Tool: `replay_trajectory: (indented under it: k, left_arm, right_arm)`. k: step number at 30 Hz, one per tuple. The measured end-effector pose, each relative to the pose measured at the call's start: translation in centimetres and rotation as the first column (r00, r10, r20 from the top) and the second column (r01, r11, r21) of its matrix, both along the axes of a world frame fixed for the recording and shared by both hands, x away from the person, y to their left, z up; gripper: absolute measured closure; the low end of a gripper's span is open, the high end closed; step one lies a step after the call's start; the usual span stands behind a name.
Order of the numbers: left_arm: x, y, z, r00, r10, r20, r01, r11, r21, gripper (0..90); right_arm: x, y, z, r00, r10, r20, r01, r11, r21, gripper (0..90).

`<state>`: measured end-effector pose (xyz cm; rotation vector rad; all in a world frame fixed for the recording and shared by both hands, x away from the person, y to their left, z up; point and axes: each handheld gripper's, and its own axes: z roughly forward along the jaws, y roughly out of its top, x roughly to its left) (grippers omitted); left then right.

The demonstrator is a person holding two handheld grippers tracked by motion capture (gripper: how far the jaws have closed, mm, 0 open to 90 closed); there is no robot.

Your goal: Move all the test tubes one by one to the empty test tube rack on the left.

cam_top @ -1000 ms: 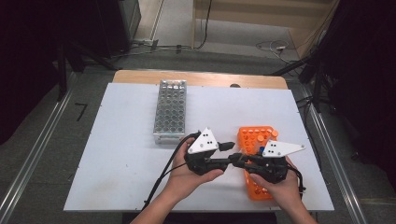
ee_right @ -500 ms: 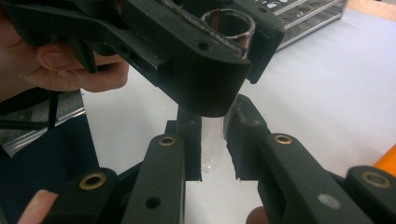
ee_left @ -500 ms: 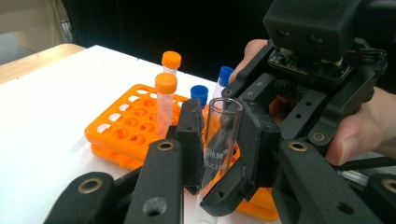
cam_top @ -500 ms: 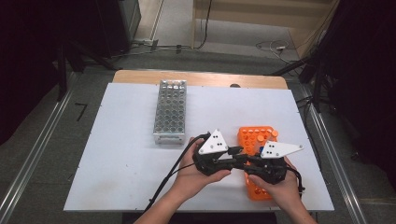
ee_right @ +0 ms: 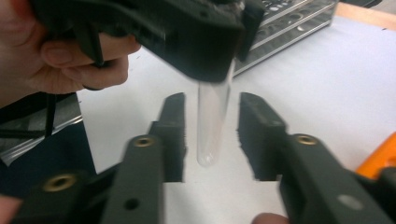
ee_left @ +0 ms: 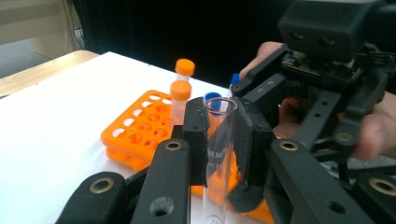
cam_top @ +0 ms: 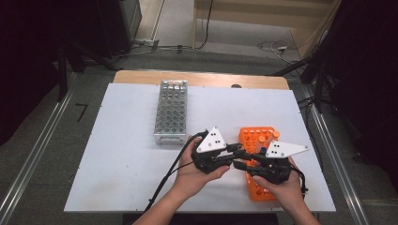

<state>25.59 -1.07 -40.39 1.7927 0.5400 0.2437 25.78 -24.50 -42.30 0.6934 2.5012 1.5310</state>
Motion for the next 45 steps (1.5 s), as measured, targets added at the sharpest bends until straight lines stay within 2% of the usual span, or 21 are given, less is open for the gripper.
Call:
replay_trajectory:
  k: [2,3,5,6,8,10,11,12,13,16,17,18,27,30,34,36,45]
  left_arm:
    - [0.3,0.5,0.1,0.9999,0.01,-0.002,-0.01,0.9999,-0.005,76.9]
    - [0.3,0.5,0.1,0.9999,0.01,-0.002,-0.01,0.9999,-0.005,76.9]
    - [0.5,1.0,0.2,0.9996,0.027,0.001,-0.027,0.9996,-0.009,76.9]
    - [0.7,1.2,0.3,0.9994,0.035,0.003,-0.035,0.9994,-0.009,76.9]
    - [1.0,1.9,0.5,0.9987,0.051,0.006,-0.051,0.9986,-0.012,76.9]
    - [1.3,2.5,0.6,0.9976,0.069,0.01,-0.069,0.9975,-0.018,76.9]
    - [1.5,2.9,0.7,0.9964,0.084,0.013,-0.083,0.9962,-0.024,76.9]
    - [1.8,3.4,0.8,0.9953,0.096,0.012,-0.096,0.995,-0.028,76.8]
    - [2.0,3.8,0.9,0.9941,0.108,0.015,-0.107,0.9937,-0.033,76.8]
    - [2.7,5.0,1.1,0.9886,0.149,0.022,-0.148,0.9881,-0.042,76.9]
    - [3.0,5.4,1.2,0.9864,0.163,0.02,-0.162,0.9856,-0.048,76.9]
    - [3.3,5.8,1.2,0.9837,0.179,0.022,-0.177,0.9828,-0.051,76.9]
    - [6.1,8.8,1.6,0.9587,0.283,0.032,-0.28,0.9577,-0.067,76.9]
    - [7.1,9.6,1.6,0.9514,0.307,0.027,-0.303,0.9492,-0.084,76.9]
    - [8.6,10.4,1.7,0.9425,0.333,0.031,-0.33,0.9408,-0.079,76.9]
    - [9.3,10.6,1.9,0.9356,0.351,0.038,-0.347,0.9346,-0.076,76.9]
    - [12.3,11.8,2.2,0.9162,0.396,0.061,-0.392,0.9173,-0.072,76.9]
  right_arm:
    - [0.0,-0.4,0.2,0.9999,-0.009,0.011,0.009,1.0,0.015,47.0]
    - [0.0,-0.4,0.2,0.9999,-0.009,0.011,0.009,1.0,0.015,47.0]
    - [-0.1,-1.0,0.5,0.9996,-0.016,0.022,0.016,0.999,0.037,38.2]
    - [-0.1,-1.0,0.5,0.9996,-0.016,0.022,0.016,0.999,0.037,38.2]
    - [-0.1,-1.4,0.7,0.9994,-0.022,0.027,0.021,0.998,0.054,31.9]
    - [-0.1,-1.9,0.9,0.9988,-0.032,0.037,0.03,0.998,0.062,20.4]
    - [-0.1,-1.9,0.9,0.9988,-0.032,0.037,0.03,0.998,0.062,20.4]
    - [-0.1,-2.4,1.0,0.9986,-0.039,0.035,0.037,0.997,0.071,14.5]
    - [-0.1,-2.4,1.0,0.9986,-0.039,0.035,0.037,0.997,0.071,14.5]
    - [-0.1,-3.3,1.1,0.9983,-0.047,0.035,0.044,0.995,0.088,4.0]
    - [-0.1,-3.3,1.1,0.9983,-0.047,0.035,0.044,0.995,0.088,4.0]
    - [-0.1,-3.9,1.1,0.9975,-0.063,0.034,0.059,0.993,0.102,0.4]
    - [-0.3,-5.6,0.9,0.9932,-0.103,0.054,0.097,0.99,0.103,0.0]
    - [-0.4,-6.2,0.7,0.9915,-0.119,0.053,0.112,0.987,0.111,0.0]
    - [-0.3,-7.1,0.6,0.9888,-0.14,0.051,0.133,0.984,0.116,0.0]
    - [-0.3,-7.2,0.6,0.9882,-0.145,0.051,0.138,0.983,0.119,0.0]
    - [-0.2,-8.3,0.2,0.9815,-0.18,0.065,0.171,0.977,0.129,0.0]
